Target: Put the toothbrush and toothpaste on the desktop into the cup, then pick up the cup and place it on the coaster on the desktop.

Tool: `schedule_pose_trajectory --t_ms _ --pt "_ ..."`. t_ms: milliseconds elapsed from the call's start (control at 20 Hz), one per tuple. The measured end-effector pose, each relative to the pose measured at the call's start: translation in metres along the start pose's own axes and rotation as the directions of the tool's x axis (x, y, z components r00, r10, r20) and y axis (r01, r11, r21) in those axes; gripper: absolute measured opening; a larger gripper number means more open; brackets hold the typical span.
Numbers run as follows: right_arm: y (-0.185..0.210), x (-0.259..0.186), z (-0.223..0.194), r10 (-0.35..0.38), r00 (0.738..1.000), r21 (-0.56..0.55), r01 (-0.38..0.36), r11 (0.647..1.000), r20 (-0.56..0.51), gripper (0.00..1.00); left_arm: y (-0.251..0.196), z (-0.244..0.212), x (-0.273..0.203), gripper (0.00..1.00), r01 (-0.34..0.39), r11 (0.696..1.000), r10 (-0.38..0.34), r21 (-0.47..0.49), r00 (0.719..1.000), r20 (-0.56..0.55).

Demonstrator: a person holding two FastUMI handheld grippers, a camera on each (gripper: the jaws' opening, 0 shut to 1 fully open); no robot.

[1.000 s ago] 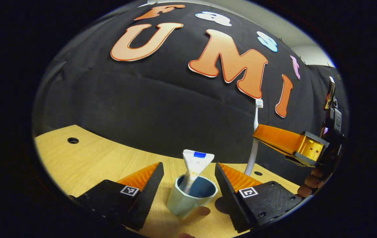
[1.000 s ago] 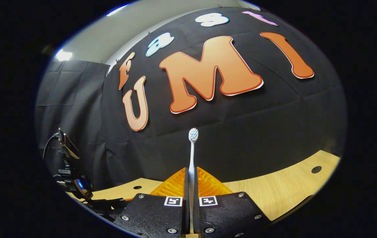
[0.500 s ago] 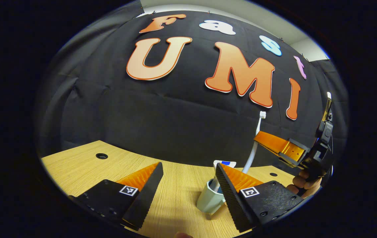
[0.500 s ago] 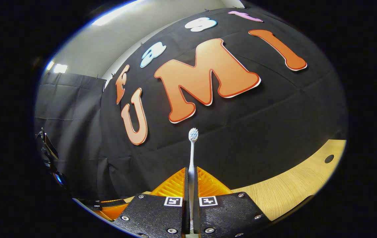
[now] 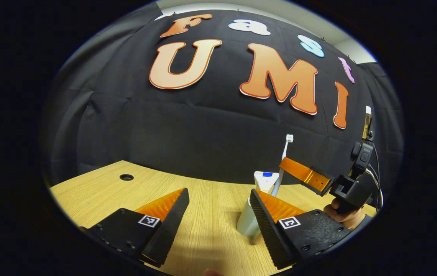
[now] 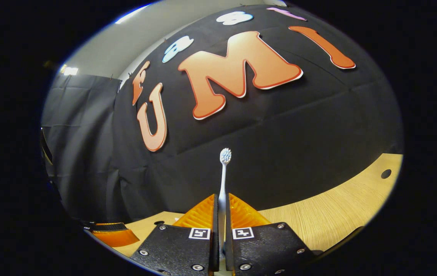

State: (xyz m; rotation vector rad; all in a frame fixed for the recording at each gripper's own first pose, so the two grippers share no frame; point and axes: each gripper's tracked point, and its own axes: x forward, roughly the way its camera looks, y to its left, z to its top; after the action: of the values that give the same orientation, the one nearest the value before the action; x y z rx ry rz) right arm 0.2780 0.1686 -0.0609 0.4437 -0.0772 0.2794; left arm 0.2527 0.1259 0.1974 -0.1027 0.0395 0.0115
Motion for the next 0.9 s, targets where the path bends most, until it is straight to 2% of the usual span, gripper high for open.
schedule_pose_trajectory --t_ms 300,500,700,750,800,900 --pt "0.003 -0.025 0.004 0.040 0.994 -0.041 -0.044 0.998 -0.102 0.13 -0.031 0.010 -0.009 0.96 0.031 0.999 -0.031 0.042 1.000 0.000" --pt "0.002 -0.052 0.033 0.052 0.994 -0.072 -0.059 0.996 -0.096 0.18 -0.060 0.017 -0.012 0.96 0.067 0.994 -0.063 0.088 0.997 -0.043" --pt "-0.005 -0.081 0.043 0.060 0.987 -0.142 -0.082 0.986 -0.152 0.37 -0.082 0.012 -0.012 0.98 0.102 0.988 -0.088 0.118 0.989 -0.117" --pt "-0.007 -0.089 0.047 0.057 0.986 -0.152 -0.081 0.985 -0.155 0.49 -0.086 0.011 -0.009 0.98 0.105 0.988 -0.088 0.118 0.987 -0.137" --pt "-0.009 -0.096 0.051 0.058 0.986 -0.156 -0.082 0.984 -0.157 0.54 -0.089 0.010 -0.007 0.98 0.108 0.987 -0.088 0.121 0.982 -0.165" --pt "-0.012 -0.112 0.062 0.061 0.986 -0.157 -0.085 0.984 -0.152 0.72 -0.097 0.011 -0.005 0.98 0.114 0.983 -0.083 0.141 0.974 -0.210"
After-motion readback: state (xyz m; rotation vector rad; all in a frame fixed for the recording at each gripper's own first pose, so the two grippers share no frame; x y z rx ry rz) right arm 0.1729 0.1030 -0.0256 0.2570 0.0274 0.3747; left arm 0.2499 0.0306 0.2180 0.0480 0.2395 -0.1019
